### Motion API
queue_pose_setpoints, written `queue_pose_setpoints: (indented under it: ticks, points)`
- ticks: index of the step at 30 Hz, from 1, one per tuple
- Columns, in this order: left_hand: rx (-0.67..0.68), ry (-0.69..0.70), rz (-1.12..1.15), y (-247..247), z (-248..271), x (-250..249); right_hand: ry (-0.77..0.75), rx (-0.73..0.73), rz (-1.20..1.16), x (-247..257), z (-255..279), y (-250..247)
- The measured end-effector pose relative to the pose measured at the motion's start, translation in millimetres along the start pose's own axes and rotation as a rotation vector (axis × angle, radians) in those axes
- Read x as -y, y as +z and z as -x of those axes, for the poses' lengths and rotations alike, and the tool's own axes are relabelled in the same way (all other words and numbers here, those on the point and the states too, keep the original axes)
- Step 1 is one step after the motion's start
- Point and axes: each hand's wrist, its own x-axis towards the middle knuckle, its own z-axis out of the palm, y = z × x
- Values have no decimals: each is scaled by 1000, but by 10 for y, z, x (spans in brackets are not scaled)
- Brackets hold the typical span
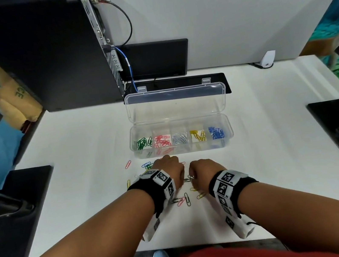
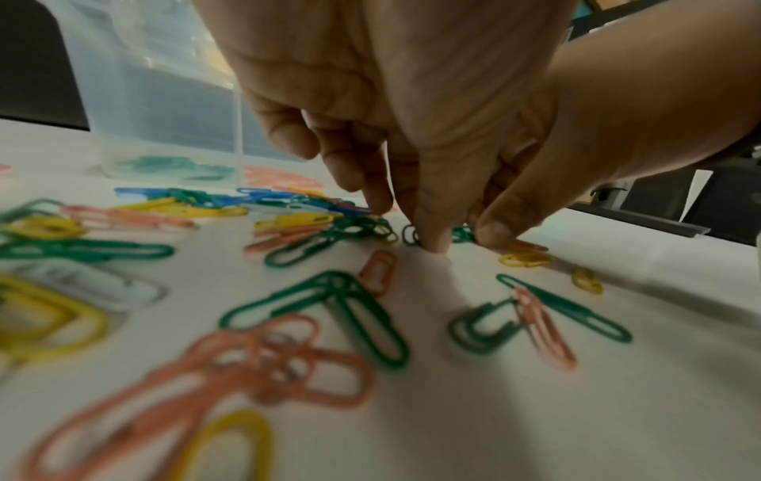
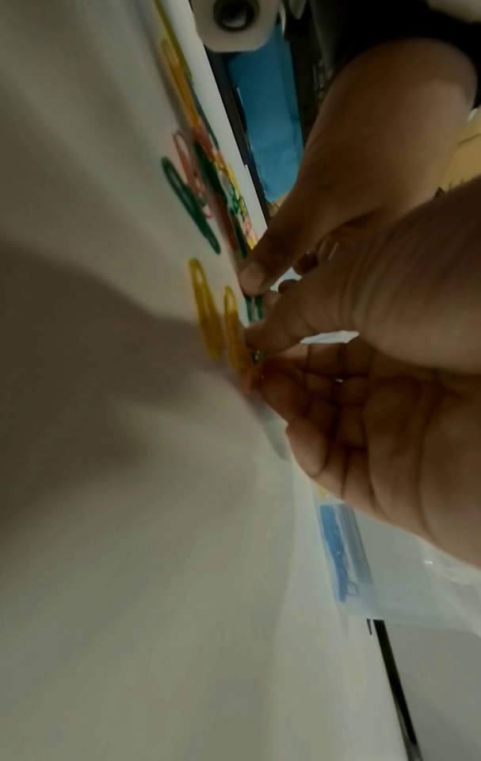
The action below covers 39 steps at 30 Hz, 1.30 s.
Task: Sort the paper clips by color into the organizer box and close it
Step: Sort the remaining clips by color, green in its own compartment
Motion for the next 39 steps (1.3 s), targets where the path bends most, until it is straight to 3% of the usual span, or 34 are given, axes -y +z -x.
queue_pose_setpoints:
  ticks: [11,17,25,27,31,33,39]
  points:
    - [11,-68,451,-105,118,201,46,77,31,52,-88,-16]
    - [-45,-189,720,-62,203,370,-37,78,122,113,-105,8]
    - [191,-351,1315,-132,277,400,-209,78,177,186,-82,-22]
    - [217,-322,1239,-160,292,390,-201,67,105,166,-89,-37]
    - [142,-183,653,-56,310,395,-106,19,-206,27,-122,-166]
    - [172,-129,527,21,320,368,-75,23,-337,-68,-129,-238]
    - [188,48,201,108,297,225,4,30,-1021,-287,-97,-300]
